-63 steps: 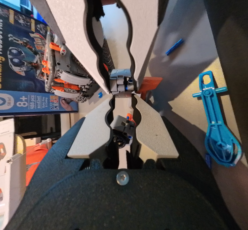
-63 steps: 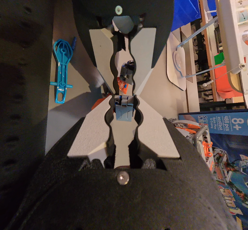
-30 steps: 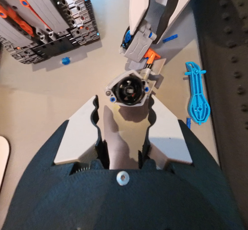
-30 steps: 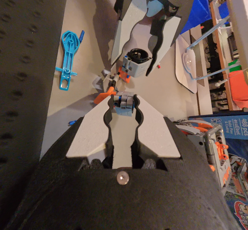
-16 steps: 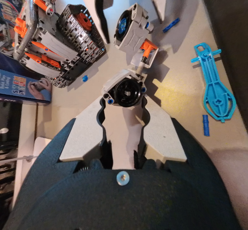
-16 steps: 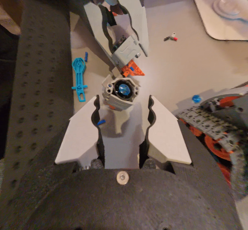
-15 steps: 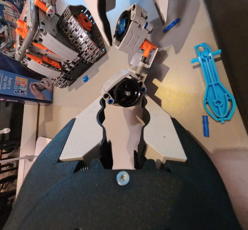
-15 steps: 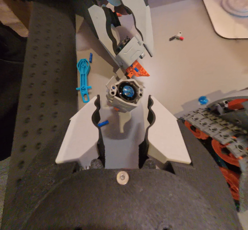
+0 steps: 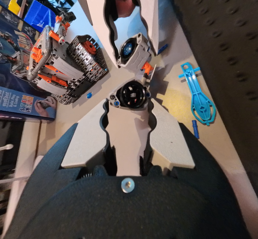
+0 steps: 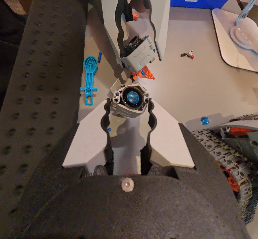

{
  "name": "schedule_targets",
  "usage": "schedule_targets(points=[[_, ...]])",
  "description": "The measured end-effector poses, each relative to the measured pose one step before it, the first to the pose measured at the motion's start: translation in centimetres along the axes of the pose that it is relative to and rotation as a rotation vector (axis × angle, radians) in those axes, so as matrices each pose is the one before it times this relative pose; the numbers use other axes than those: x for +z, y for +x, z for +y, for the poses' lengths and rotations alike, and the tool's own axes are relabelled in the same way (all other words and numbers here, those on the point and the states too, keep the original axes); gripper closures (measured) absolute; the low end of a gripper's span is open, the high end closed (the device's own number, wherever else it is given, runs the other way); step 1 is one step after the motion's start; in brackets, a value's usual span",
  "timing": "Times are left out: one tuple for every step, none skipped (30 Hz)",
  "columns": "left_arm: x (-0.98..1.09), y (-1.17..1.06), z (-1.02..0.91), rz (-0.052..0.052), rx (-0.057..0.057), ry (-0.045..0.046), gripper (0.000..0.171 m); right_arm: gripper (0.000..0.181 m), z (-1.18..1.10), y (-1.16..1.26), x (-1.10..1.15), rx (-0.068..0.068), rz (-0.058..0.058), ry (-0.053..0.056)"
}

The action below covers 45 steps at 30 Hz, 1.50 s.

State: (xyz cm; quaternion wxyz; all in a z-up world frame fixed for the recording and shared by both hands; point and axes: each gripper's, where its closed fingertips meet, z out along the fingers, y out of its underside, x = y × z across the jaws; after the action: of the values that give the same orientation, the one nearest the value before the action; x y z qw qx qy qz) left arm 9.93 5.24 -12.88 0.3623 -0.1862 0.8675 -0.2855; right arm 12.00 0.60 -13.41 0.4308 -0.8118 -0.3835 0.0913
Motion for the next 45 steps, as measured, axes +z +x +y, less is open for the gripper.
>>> schedule_targets(points=[[-0.149,0.043,-0.158,0.0212,-0.0354,0.01567,0.118,0.128,-0.091,-0.044,0.076,-0.0193,0.0082,-0.002],[-0.13,-0.109,-0.129,0.0124,-0.0333,0.0122,0.118,0.128,-0.05,0.012,0.064,-0.0192,0.0118,-0.0051],[-0.102,-0.012,-0.165,0.0225,-0.0478,0.01208,0.119,0.128,-0.052,-0.033,0.057,-0.0206,0.0084,-0.0039],[-0.026,0.2,-0.26,0.0446,-0.0702,0.02016,0.119,0.128,-0.08,-0.115,0.048,-0.0209,0.0029,-0.0009],[0.08,0.07,-0.052,0.0396,-0.0732,0.00998,0.118,0.128,-0.085,-0.106,0.062,-0.0191,0.004,-0.0006],[0.092,-0.054,0.118,0.0267,-0.0549,0.00314,0.118,0.128,-0.087,-0.079,0.078,-0.0196,0.0071,-0.0023],[0.099,0.093,0.158,0.0361,-0.0576,-0.00014,0.118,0.128,-0.096,-0.094,0.103,-0.0206,0.0058,-0.0017],[0.133,-0.099,0.205,0.0297,-0.0736,-0.00452,0.118,0.128,-0.092,-0.059,0.097,-0.0146,0.0055,-0.0016],[0.105,-0.144,0.102,0.0271,-0.0664,0.00288,0.119,0.128,-0.055,-0.048,0.06,-0.0132,0.0045,-0.0027],[0.094,0.167,0.124,0.0435,-0.0546,0.0012,0.119,0.128,-0.047,-0.088,0.026,-0.0156,0.0028,-0.0027],[0.063,-0.053,0.189,0.0301,-0.0578,-0.00559,0.119,0.128,-0.024,-0.043,0.028,-0.0103,0.0036,-0.0018],[0.006,-0.171,0.002,0.0163,-0.0485,0.00456,0.119,0.128,-0.026,-0.014,0.017,-0.0027,0.0019,-0.0007],[0.082,0.159,0.118,0.0321,-0.0351,-0.00463,0.119,0.128,-0.018,-0.05,0.01,-0.0022,-0.0021,0.0006],[0.137,0.053,0.2,0.0231,-0.024,-0.01181,0.119,0.128,-0.03,-0.057,0.021,-0.0033,-0.0016,0.0011],[0.064,-0.102,0.013,0.0078,-0.0099,0.00077,0.119,0.128,-0.037,-0.004,0.034,0.0003,0.001,-0.0001],[-0.016,-0.091,0.049,0.002,0.0024,0.00189,0.118,0.128,0.002,0.033,0.026,0.0038,0.0013,-0.0004],[-0.069,-0.157,0.175,-0.0048,-0.0055,-0.00601,0.117,0.128,0.07,0.11,-0.012,0.0081,0.0025,-0.0025],[-0.177,-0.251,-0.039,-0.0195,-0.0086,0.00792,0.112,0.129,0.132,0.215,-0.005,0.0101,0.0079,-0.0047],[-0.268,-0.002,-0.053,-0.0128,-0.003,0.0108,0.105,0.129,0.131,0.24,-0.026,0.0144,0.0069,-0.0032],[-0.317,-0.028,0.114,-0.0182,-0.0068,-0.00205,0.098,0.128,0.09,0.176,-0.037,0.0172,0.0011,-0.0002],[-0.294,-0.301,0.227,-0.0409,0.0014,-0.01432,0.094,0.128,0.07,0.159,-0.014,0.0116,0.0026,0.0015],[-0.159,-0.298,0.28,-0.0468,0.0166,-0.01682,0.095,0.128,0.033,0.162,0.035,0.0061,0.0058,0.0011],[0.053,-0.078,0.352,-0.029,0.0054,-0.01642,0.097,0.128,-0.036,0.107,0.097,0.0046,0.0041,0.0025],[0.224,0.105,0.352,-0.0087,-0.0155,-0.01497,0.098,0.128,-0.035,0.139,0.103,0.0075,0.0058,0.0017],[0.19,-0.081,0.311,-0.0203,-0.0107,-0.01083,0.098,0.128,-0.014,0.21,0.113,0.0094,0.009,0.0003],[0.081,-0.163,0.344,-0.0323,0.0081,-0.01453,0.097,0.128,0.046,0.31,0.069,0.0059,0.0161,-0.0023],[-0.163,-0.245,0.088,-0.0447,0.0194,-0.00143,0.098,0.128,0.1,0.418,0.052,0.0024,0.0238,-0.0036],[-0.406,-0.327,-0.307,-0.0628,0.0398,0.01924,0.103,0.128,0.167,0.393,0.057,0.01,0.0179,-0.0001],[-0.464,0.107,-0.615,-0.0496,0.0668,0.02965,0.108,0.128,0.128,0.23,0.049,0.0242,-0.0016,0.0072],[-0.432,0.454,-0.96,-0.0429,0.0899,0.04254,0.115,0.128,-0.005,0.182,0.013,0.0304,-0.0099,0.0122],[-0.239,0.39,-0.935,-0.0542,0.1008,0.03435,0.12,0.128,-0.013,0.234,0.077,0.0261,-0.0025,0.0078],[0.206,0.362,-0.348,-0.0418,0.0916,-0.01016,0.121,0.128,-0.073,0.121,0.127,0.0226,-0.0053,0.009],[0.54,0.458,0.181,-0.0214,0.0828,-0.03959,0.122,0.128,-0.195,-0.056,0.101,0.024,-0.0151,0.0135],[0.653,0.419,0.286,-0.0167,0.0755,-0.03709,0.126,0.128,-0.318,-0.003,0.033,0.0251,-0.0104,0.0184],[0.704,0.266,0.441,-0.0153,0.0615,-0.03948,0.128,0.128,-0.443,0.08,-0.083,0.0245,-0.0033,0.0239],[0.656,0.056,0.531,-0.0184,0.0442,-0.04184,0.129,0.128,-0.466,0.078,-0.114,0.0271,-0.0051,0.0256],[0.33,-0.136,0.046,-0.0288,0.0435,-0.00488,0.132,0.128,-0.381,0.095,-0.113,0.0271,-0.0039,0.0203],[0.003,-0.193,-0.001,-0.0235,0.0395,0.00516,0.148,0.128,-0.276,0.146,-0.075,0.0241,0.001,0.0142],[-0.089,-0.218,0.02,-0.011,0.0068,0.00697,0.163,0.128,-0.244,0.031,-0.033,0.0294,-0.0084,0.0129],[-0.207,-0.094,-0.14,0.0042,-0.0159,0.0209,0.17,0.128,-0.199,-0.123,0.047,0.0366,-0.0216,0.0131],[-0.293,-0.1,-0.066,0.0029,-0.0105,0.01267,0.171,0.128,-0.141,-0.039,0.089,0.0305,-0.0134,0.0091],[-0.288,-0.147,0.078,-0.0071,0.0105,-0.00125,0.171,0.128,-0.063,0.021,0.083,0.0152,-0.0031,0.0011],[-0.203,-0.096,0.127,-0.0054,0.0111,-0.00716,0.17,0.128,-0.028,-0.059,0.134,0.0164,-0.0049,-0.0039],[-0.114,0.099,0.107,0.0078,0.0005,-0.00364,0.171,0.128,-0.05,-0.07,0.19,0.0245,-0.0072,0.0002],[-0.125,0.173,0.133,0.0085,0.0107,-0.00047,0.171,0.128,-0.064,-0.044,0.195,0.0266,-0.0078,0.0026]])
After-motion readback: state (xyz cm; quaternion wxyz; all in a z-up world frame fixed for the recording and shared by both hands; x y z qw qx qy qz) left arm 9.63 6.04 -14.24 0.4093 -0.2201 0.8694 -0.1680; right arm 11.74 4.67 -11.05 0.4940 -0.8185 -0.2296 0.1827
